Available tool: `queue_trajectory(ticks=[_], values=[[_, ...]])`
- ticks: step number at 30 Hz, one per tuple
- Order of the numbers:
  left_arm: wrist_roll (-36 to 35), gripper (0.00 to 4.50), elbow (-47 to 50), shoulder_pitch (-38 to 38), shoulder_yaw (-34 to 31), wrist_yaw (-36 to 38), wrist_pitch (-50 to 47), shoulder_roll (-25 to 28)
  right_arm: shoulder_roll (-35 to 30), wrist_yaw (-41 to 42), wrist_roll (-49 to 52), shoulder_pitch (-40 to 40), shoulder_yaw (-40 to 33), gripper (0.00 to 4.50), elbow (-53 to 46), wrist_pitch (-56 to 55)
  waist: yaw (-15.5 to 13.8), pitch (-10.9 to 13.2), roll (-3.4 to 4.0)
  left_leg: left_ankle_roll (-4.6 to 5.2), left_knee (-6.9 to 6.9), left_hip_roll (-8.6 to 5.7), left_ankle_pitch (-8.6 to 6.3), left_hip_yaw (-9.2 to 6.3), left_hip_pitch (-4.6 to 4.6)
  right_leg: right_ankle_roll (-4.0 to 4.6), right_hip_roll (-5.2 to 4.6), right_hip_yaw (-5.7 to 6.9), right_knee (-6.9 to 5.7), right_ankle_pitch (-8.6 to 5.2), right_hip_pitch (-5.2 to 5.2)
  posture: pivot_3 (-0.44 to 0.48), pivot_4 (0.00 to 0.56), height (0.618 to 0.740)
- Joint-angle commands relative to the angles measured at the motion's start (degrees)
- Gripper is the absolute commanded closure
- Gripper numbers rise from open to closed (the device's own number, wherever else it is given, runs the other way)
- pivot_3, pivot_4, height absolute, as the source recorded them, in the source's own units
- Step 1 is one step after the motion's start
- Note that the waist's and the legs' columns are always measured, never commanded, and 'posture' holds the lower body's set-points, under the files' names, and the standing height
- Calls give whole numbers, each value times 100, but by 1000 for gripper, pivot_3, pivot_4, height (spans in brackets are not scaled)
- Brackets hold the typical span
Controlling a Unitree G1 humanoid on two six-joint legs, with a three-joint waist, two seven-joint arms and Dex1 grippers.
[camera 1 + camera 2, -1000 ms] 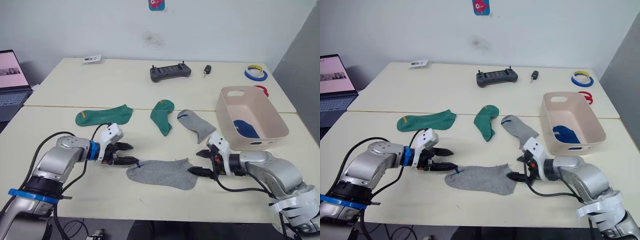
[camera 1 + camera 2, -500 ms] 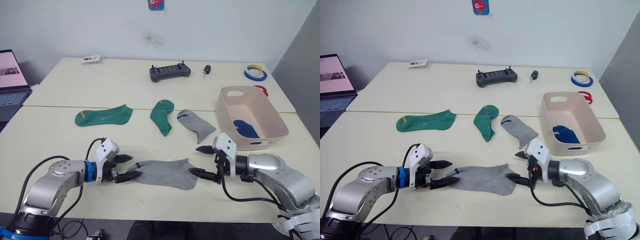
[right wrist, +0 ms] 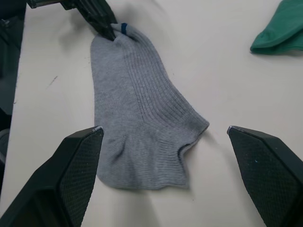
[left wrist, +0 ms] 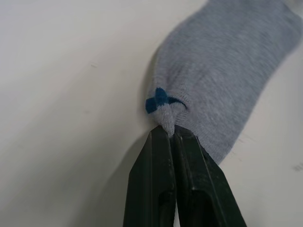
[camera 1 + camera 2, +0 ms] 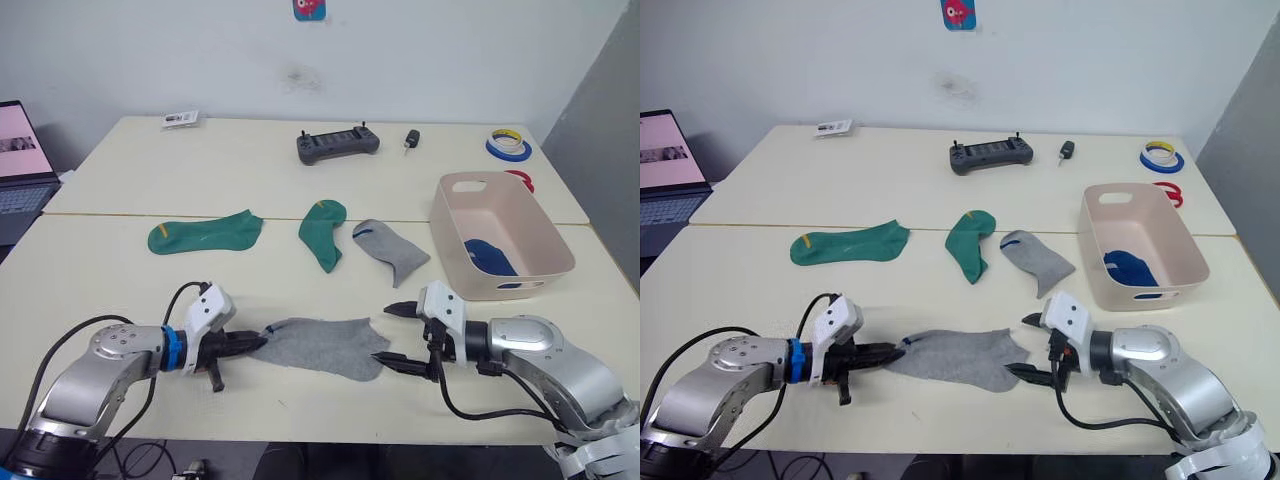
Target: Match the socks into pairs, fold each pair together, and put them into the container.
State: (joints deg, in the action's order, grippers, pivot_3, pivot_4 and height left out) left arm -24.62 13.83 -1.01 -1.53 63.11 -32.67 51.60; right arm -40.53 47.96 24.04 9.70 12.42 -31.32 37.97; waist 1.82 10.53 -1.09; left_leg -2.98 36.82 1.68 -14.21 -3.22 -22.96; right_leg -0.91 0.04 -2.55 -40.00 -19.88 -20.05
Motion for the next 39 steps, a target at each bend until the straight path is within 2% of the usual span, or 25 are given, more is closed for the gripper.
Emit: queue_trajectory(ticks=[1,7,14,22,25,33,37,39], values=[[-123,4465,242,-374,-22,388,-1,272,-87,159,151,-49,-147,0,-270,-78,-1,0,0,0,0,0,0,0,0,0,0,-1,1,0,0,0,150,740],[-29,4465,261,-888,-210,566,399,511,-296,391,196,-228,-118,0,-361,-106,-6,0,0,0,-1,0,0,-3,0,0,-1,-2,3,0,1,0,150,740],[183,4465,-80,-716,-202,376,598,475,-347,499,164,-261,-27,0,-364,-167,-5,0,0,0,-1,1,0,-3,0,0,0,-1,2,0,1,0,150,740],[-70,4465,-77,-647,-310,273,222,361,-325,488,137,-236,15,0,-336,-217,-6,0,0,0,-1,0,0,-3,1,0,0,0,2,0,2,0,150,740],[2,3779,-138,-634,-376,109,301,291,-323,487,134,-230,18,0,-338,-225,-8,0,0,0,0,-1,0,-3,1,0,0,0,2,0,3,0,150,740],[-168,1481,-76,-803,-905,-442,254,-139,-315,498,102,-184,32,0,-279,-274,-13,0,0,0,1,-1,0,-7,3,0,-1,0,2,0,7,0,150,740],[37,315,-145,-766,-880,-664,459,-265,-299,513,91,-136,59,0,-257,-282,-13,0,0,0,2,-1,0,-9,3,0,-2,1,1,0,9,0,150,740],[136,315,-193,-733,-802,-792,551,-330,-293,520,85,-115,72,0,-260,-280,-14,-1,0,0,2,-1,0,-9,4,0,-2,1,2,0,9,0,150,740]])
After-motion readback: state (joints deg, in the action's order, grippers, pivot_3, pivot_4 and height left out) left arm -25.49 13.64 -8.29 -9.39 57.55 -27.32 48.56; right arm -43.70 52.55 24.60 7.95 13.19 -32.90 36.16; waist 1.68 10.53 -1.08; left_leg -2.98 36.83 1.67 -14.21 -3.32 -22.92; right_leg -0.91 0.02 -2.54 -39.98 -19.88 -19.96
